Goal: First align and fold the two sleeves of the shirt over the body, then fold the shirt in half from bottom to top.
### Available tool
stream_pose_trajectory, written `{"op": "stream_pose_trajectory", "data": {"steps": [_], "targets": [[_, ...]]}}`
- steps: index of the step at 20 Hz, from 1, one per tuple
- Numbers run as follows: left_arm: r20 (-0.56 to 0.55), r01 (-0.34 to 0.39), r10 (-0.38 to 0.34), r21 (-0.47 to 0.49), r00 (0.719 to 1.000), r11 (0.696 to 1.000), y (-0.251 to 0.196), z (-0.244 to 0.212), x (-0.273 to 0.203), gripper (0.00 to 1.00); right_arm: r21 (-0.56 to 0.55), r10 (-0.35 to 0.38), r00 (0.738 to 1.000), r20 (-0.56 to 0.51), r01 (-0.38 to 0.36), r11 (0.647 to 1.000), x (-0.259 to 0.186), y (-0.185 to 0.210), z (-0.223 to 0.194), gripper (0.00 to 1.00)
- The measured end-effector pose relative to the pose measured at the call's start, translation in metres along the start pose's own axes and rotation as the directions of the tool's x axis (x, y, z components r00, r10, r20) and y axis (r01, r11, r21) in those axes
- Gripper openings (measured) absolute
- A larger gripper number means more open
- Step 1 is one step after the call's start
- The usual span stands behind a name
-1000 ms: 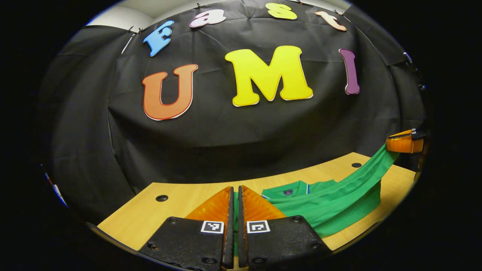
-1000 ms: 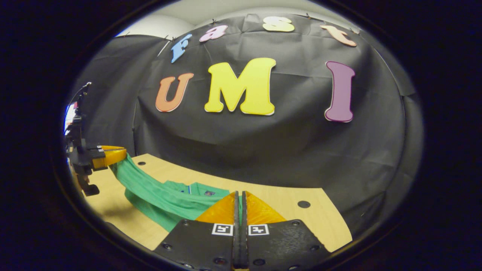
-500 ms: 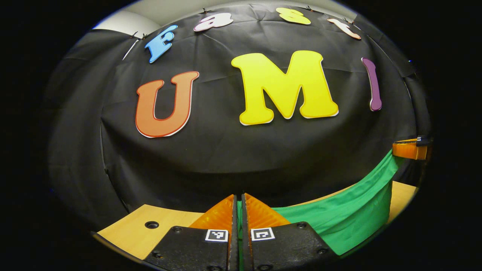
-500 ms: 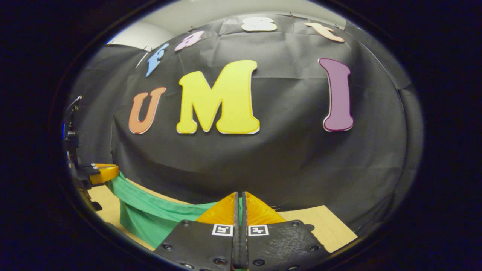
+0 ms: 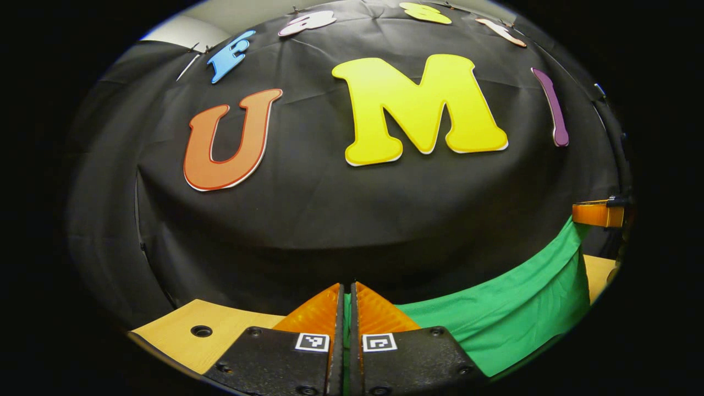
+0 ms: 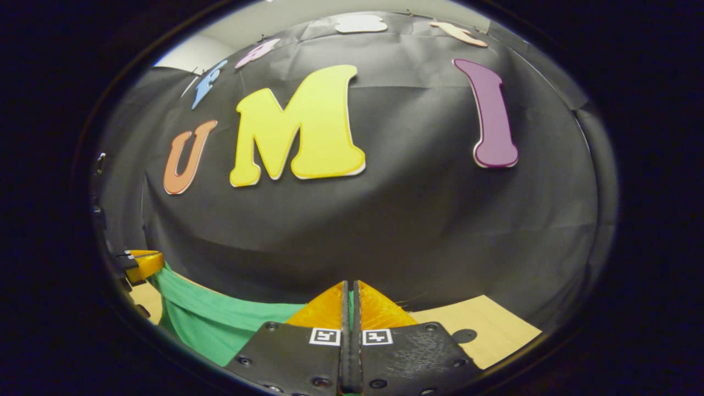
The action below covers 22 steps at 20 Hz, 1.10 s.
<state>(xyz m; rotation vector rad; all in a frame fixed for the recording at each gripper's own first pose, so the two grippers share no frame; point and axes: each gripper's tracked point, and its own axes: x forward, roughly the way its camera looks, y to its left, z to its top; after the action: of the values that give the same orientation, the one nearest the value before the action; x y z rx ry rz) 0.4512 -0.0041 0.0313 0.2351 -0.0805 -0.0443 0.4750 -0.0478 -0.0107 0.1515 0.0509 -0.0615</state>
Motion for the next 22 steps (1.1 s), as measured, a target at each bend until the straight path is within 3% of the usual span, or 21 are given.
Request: {"op": "stream_pose_trajectory", "data": {"steps": [3,10,12,13,16,19,22], "targets": [[-0.045,-0.002,0.001,-0.025,0.999,1.0,-0.003,-0.031,0.006,0.1,0.033,-0.01,0.998,-0.058,0.012,0.999,0.013,-0.009,-0.032,0.0],[-0.139,0.02,-0.02,-0.002,0.99,1.0,-0.018,-0.085,0.022,0.11,-0.035,-0.052,0.992,-0.117,0.048,0.998,0.026,-0.015,-0.069,0.0],[-0.139,0.02,-0.02,0.001,0.99,1.0,-0.018,-0.084,0.021,0.14,-0.052,-0.087,0.987,-0.134,0.081,0.995,0.029,-0.021,-0.077,0.0],[-0.133,0.012,-0.012,-0.002,0.991,1.0,-0.017,-0.081,0.021,0.26,-0.082,-0.135,0.98,-0.145,0.124,0.989,0.03,-0.03,-0.082,0.01],[-0.128,0.033,-0.037,-0.04,0.991,0.999,-0.024,-0.079,0.02,1.0,-0.144,-0.189,0.969,-0.157,0.167,0.975,0.026,-0.038,-0.092,0.93],[-0.147,0.038,-0.04,-0.022,0.988,0.999,-0.029,-0.078,0.014,1.0,-0.129,-0.179,0.97,-0.162,0.159,0.979,0.018,-0.031,-0.083,0.96],[-0.159,0.034,-0.042,-0.048,0.986,0.998,-0.027,-0.068,0.004,1.0,-0.167,-0.164,0.98,-0.117,0.143,0.975,0.0,-0.015,-0.048,0.95]]}}
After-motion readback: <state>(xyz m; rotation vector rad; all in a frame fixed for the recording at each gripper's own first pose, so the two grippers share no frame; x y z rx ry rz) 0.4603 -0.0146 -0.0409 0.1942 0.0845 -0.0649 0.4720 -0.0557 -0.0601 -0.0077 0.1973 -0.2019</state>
